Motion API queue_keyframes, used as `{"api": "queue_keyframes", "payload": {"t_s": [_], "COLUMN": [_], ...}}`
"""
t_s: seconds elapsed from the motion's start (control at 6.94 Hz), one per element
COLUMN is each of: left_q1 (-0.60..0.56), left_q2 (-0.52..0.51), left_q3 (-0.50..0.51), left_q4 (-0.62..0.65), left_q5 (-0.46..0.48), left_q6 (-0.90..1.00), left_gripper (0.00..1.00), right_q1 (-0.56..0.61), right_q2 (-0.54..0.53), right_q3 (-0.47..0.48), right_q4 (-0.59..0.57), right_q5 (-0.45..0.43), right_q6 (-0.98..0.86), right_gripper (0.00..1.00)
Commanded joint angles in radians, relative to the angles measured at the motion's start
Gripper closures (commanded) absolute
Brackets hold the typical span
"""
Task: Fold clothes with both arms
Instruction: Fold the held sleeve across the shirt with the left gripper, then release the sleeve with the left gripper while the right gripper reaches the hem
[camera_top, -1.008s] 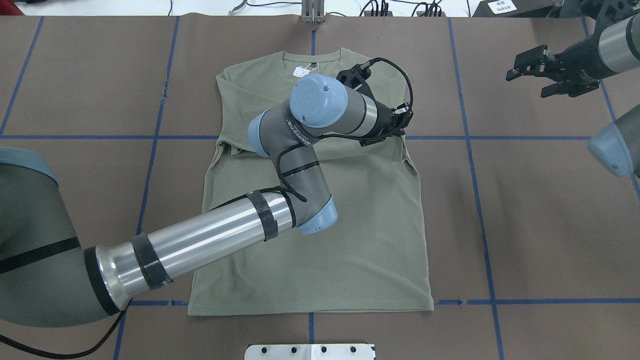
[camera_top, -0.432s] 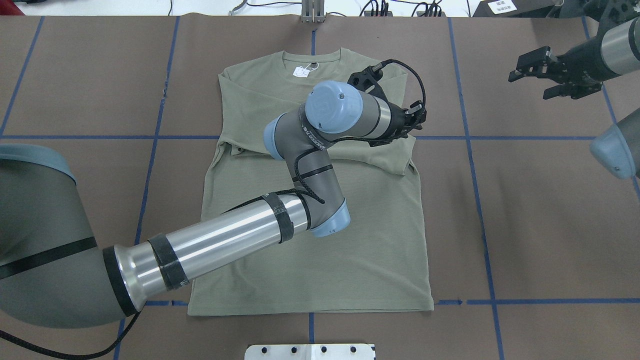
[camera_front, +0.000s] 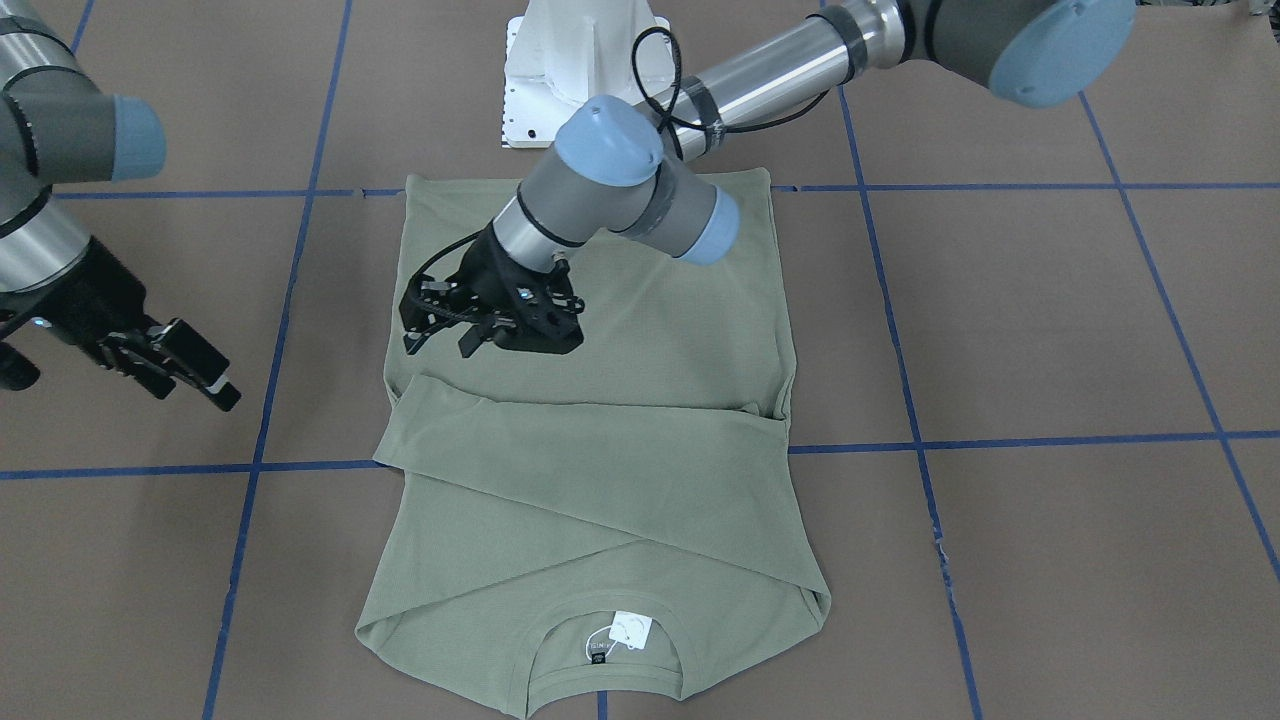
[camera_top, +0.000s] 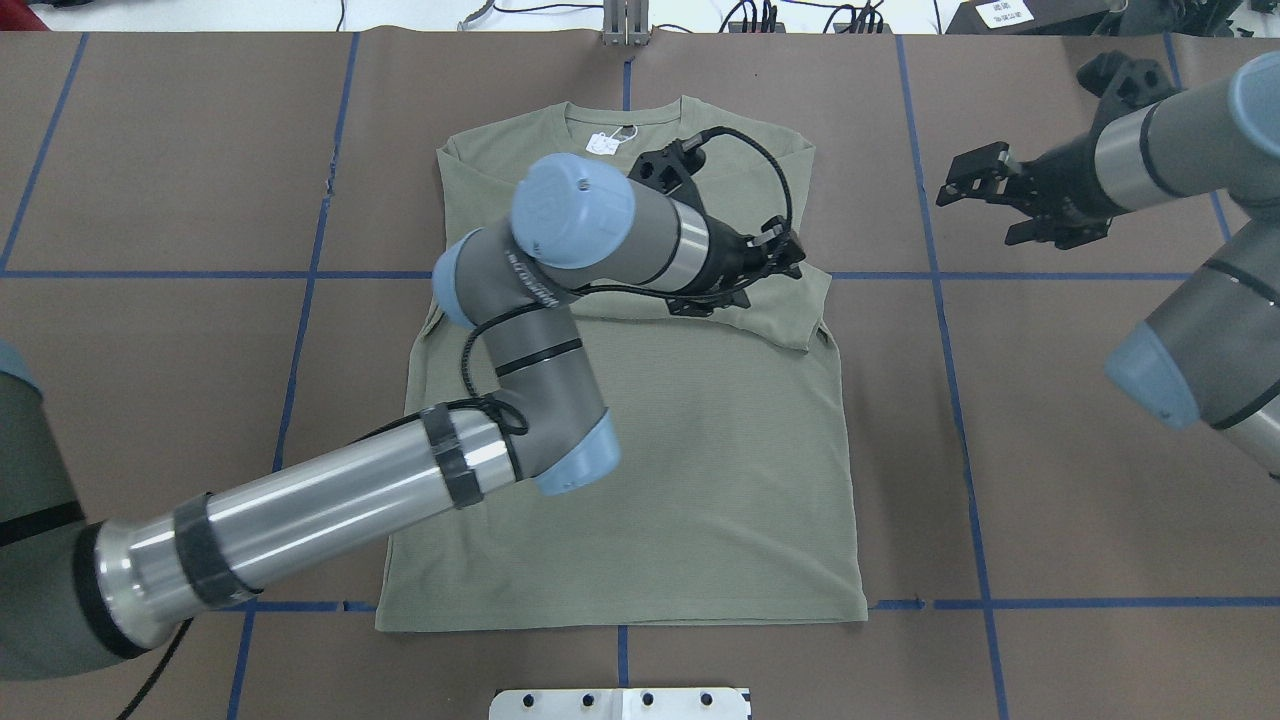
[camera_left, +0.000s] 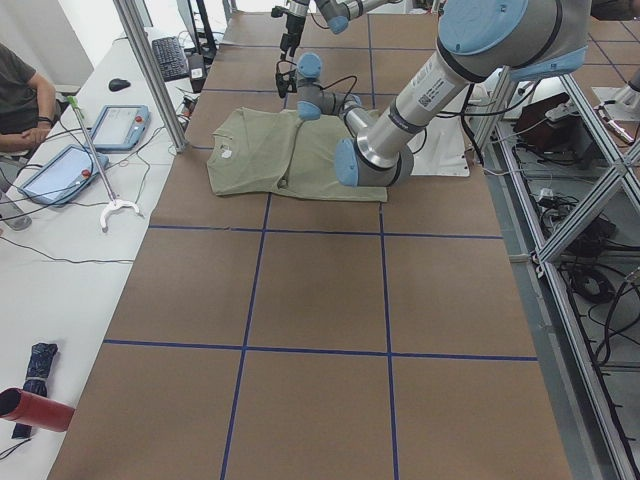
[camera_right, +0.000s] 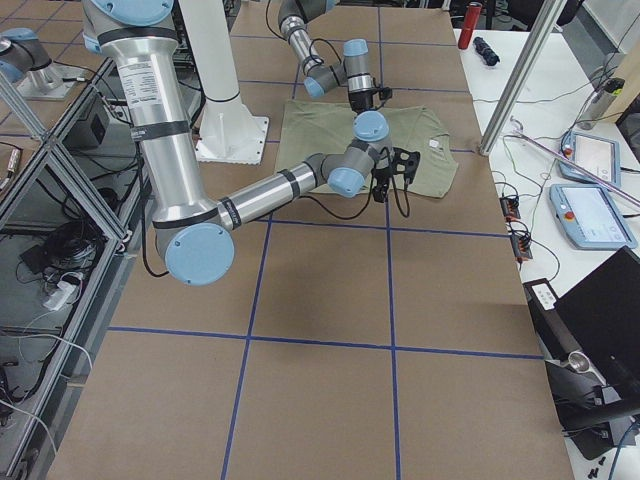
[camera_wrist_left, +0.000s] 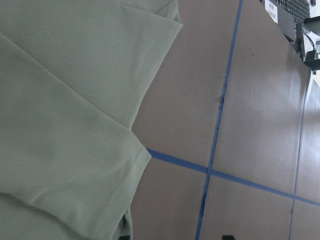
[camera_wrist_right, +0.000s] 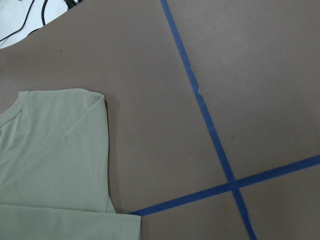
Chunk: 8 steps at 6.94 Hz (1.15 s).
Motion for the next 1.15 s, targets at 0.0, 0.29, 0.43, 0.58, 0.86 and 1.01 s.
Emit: {"api": "queue_keyframes", "payload": {"t_s": [0.0, 0.29, 0.43, 0.58, 0.86, 1.01], "left_q1": [-0.027, -0.045, -0.047, -0.042, -0.042, -0.042], "left_q2": [0.244, 0.372, 0.375, 0.375, 0.378, 0.378], "left_q3": [-0.347, -0.518, -0.523, -0.519, -0.522, -0.524], "left_q4": [0.142, 0.217, 0.217, 0.216, 0.216, 0.216], "left_q5": [-0.047, -0.059, -0.055, -0.055, -0.055, -0.055], "left_q6": [0.104, 0.164, 0.163, 0.160, 0.153, 0.152], "left_gripper": [0.32, 0.32, 0.32, 0.31, 0.31, 0.30], "right_q1": [-0.210, -0.478, -0.560, -0.641, -0.845, -0.886], "right_q2": [-0.090, -0.195, -0.215, -0.227, -0.211, -0.210], "right_q3": [0.160, 0.298, 0.308, 0.329, 0.351, 0.346], "right_q4": [-0.002, -0.015, -0.015, -0.035, -0.202, -0.231], "right_q5": [-0.131, -0.354, -0.404, -0.476, -0.737, -0.800], "right_q6": [0.220, 0.376, 0.426, 0.487, 0.570, 0.613], "right_gripper": [0.00, 0.01, 0.01, 0.01, 0.01, 0.01]}}
